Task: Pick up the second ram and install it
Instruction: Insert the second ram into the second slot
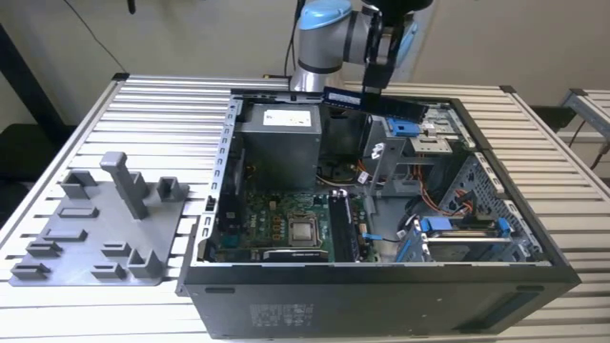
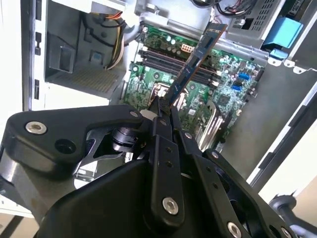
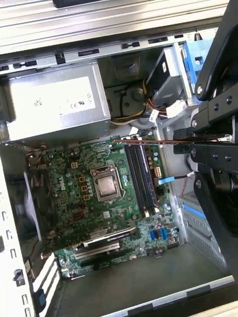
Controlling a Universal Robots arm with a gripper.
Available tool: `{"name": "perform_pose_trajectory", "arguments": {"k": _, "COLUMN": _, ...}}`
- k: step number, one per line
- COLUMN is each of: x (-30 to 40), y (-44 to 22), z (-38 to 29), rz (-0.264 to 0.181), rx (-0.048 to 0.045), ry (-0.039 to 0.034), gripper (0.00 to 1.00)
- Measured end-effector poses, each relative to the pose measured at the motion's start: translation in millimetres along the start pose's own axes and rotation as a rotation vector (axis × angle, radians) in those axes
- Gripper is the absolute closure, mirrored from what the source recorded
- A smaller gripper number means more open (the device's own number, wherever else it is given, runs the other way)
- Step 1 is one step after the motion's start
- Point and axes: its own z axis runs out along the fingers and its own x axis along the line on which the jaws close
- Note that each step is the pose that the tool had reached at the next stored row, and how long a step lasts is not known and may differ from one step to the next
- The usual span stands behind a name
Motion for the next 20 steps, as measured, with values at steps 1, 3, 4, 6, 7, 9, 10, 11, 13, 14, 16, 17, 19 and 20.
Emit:
{"name": "perform_pose_trajectory", "arguments": {"k": 1, "x": 0.0, "y": 0.0, "z": 0.0, "rz": 0.006, "rx": 0.0003, "ry": 0.0001, "gripper": 0.86}}
{"name": "perform_pose_trajectory", "arguments": {"k": 3, "x": 0.0, "y": 0.0, "z": 0.0, "rz": 0.017, "rx": 0.0009, "ry": 0.0003, "gripper": 0.86}}
{"name": "perform_pose_trajectory", "arguments": {"k": 4, "x": 0.0, "y": 0.0, "z": 0.0, "rz": 0.023, "rx": 0.0011, "ry": 0.0004, "gripper": 0.86}}
{"name": "perform_pose_trajectory", "arguments": {"k": 6, "x": 0.0, "y": 0.0, "z": 0.1, "rz": 0.034, "rx": 0.0017, "ry": 0.0005, "gripper": 0.86}}
{"name": "perform_pose_trajectory", "arguments": {"k": 7, "x": 0.0, "y": 0.0, "z": 0.2, "rz": 0.040, "rx": 0.0020, "ry": 0.0006, "gripper": 0.86}}
{"name": "perform_pose_trajectory", "arguments": {"k": 9, "x": 0.0, "y": 0.0, "z": 0.3, "rz": 0.056, "rx": 0.0028, "ry": 0.0008, "gripper": 0.86}}
{"name": "perform_pose_trajectory", "arguments": {"k": 10, "x": 0.0, "y": 0.0, "z": 0.4, "rz": 0.065, "rx": 0.0032, "ry": 0.0010, "gripper": 0.86}}
{"name": "perform_pose_trajectory", "arguments": {"k": 11, "x": 0.0, "y": 0.0, "z": 0.5, "rz": 0.073, "rx": 0.0036, "ry": 0.0011, "gripper": 0.86}}
{"name": "perform_pose_trajectory", "arguments": {"k": 13, "x": 0.0, "y": 0.0, "z": 0.6, "rz": 0.090, "rx": 0.0044, "ry": 0.0013, "gripper": 0.86}}
{"name": "perform_pose_trajectory", "arguments": {"k": 14, "x": 0.0, "y": 0.0, "z": 0.7, "rz": 0.097, "rx": 0.0047, "ry": 0.0015, "gripper": 0.86}}
{"name": "perform_pose_trajectory", "arguments": {"k": 16, "x": 0.0, "y": 0.0, "z": 0.9, "rz": 0.112, "rx": 0.0055, "ry": 0.0017, "gripper": 0.86}}
{"name": "perform_pose_trajectory", "arguments": {"k": 17, "x": 0.0, "y": 0.0, "z": 0.9, "rz": 0.120, "rx": 0.0059, "ry": 0.0018, "gripper": 0.86}}
{"name": "perform_pose_trajectory", "arguments": {"k": 19, "x": 0.1, "y": 0.0, "z": 0.9, "rz": 0.126, "rx": 0.0062, "ry": 0.0021, "gripper": 0.86}}
{"name": "perform_pose_trajectory", "arguments": {"k": 20, "x": 0.1, "y": 0.0, "z": 0.9, "rz": 0.129, "rx": 0.0063, "ry": 0.0022, "gripper": 0.86}}
